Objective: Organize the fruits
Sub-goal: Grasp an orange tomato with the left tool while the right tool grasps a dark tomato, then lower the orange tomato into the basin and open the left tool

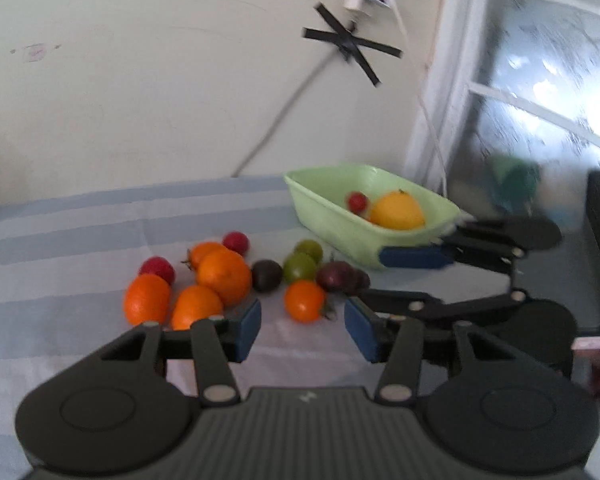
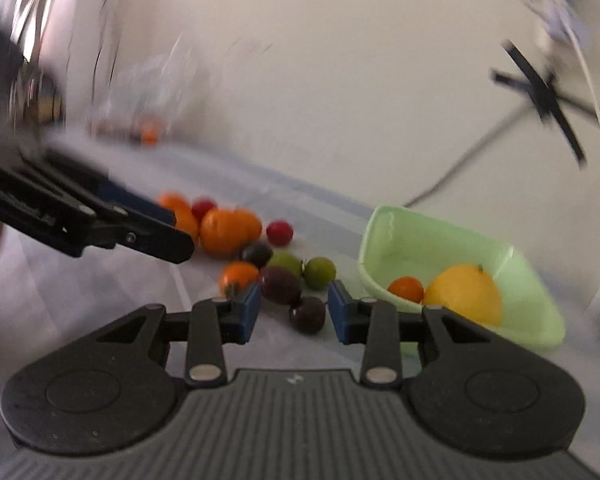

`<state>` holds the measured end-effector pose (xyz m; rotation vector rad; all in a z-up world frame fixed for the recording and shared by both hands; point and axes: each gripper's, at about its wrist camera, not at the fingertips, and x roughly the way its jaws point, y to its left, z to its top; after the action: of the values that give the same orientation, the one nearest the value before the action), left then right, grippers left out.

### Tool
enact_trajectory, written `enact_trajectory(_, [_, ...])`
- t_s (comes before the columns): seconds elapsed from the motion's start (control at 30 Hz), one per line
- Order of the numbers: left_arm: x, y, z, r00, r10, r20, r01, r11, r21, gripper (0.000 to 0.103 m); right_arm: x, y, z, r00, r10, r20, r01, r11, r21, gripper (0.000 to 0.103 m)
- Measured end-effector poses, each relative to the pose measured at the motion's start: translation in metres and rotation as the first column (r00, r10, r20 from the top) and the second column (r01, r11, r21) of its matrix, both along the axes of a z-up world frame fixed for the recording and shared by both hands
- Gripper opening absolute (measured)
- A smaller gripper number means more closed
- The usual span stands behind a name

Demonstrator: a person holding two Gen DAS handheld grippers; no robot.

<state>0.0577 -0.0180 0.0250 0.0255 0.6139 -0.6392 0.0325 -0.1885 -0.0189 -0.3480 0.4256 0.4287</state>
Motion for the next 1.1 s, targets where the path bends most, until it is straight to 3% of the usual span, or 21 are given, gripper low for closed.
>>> enact_trajectory(0.17, [0.004,0.001,0.0,1.0,-0.007,-0.012,0.007,0.999,-0.034,0.052,0.014,0.016,-0.008,0.998,0.023,0.054,-0.013,0.984,-0.179,0.04])
enact_trajectory(0.27, [0.004,0.003,-0.002,1.0,-0.002,-0.021,0.001,0.999,-0.034,0.052,0.015,0.023,-0.014,0.997,0.044,0.056,-0.031,0.977,-0.21,0.04])
enact_trajectory(0.33, [0.006,0.003,-0.002,1.0,0.004,-0.027,-0.004,0.999,-0.034,0.055,0.015,0.023,-0.017,0.997,0.059,0.058,-0.044,0.974,-0.221,0.029])
enact_trajectory(0.4, [0.009,0.001,-0.002,0.999,0.001,-0.033,-0.003,0.999,-0.04,0.057,0.008,0.019,-0.016,0.996,0.049,0.069,-0.034,0.979,-0.199,0.029])
enact_trajectory(0.57, [0.021,-0.022,-0.01,0.999,-0.012,-0.053,0.011,1.0,-0.006,0.06,-0.013,-0.014,-0.003,0.997,-0.046,0.057,0.049,0.997,-0.06,0.029])
enact_trajectory(0.7, [0.028,-0.04,-0.02,0.999,-0.007,-0.052,0.01,0.999,0.049,0.056,-0.025,-0.044,0.001,0.995,-0.089,-0.048,0.095,0.984,0.148,0.029])
enact_trajectory(0.77, [0.029,-0.046,-0.026,0.999,0.005,-0.045,-0.001,0.996,0.091,0.035,-0.028,-0.057,-0.002,0.988,-0.095,-0.12,0.123,0.958,0.258,0.029])
enact_trajectory(0.97, [0.018,-0.033,-0.023,0.999,0.013,-0.041,-0.01,0.998,0.061,0.032,-0.025,-0.08,-0.012,0.961,-0.023,-0.275,0.173,0.828,0.534,0.029])
enact_trajectory(1.1, [0.002,-0.018,-0.013,0.999,-0.008,-0.053,0.008,1.0,0.002,0.032,-0.03,-0.083,-0.01,0.955,0.031,-0.294,0.163,0.776,0.61,0.029])
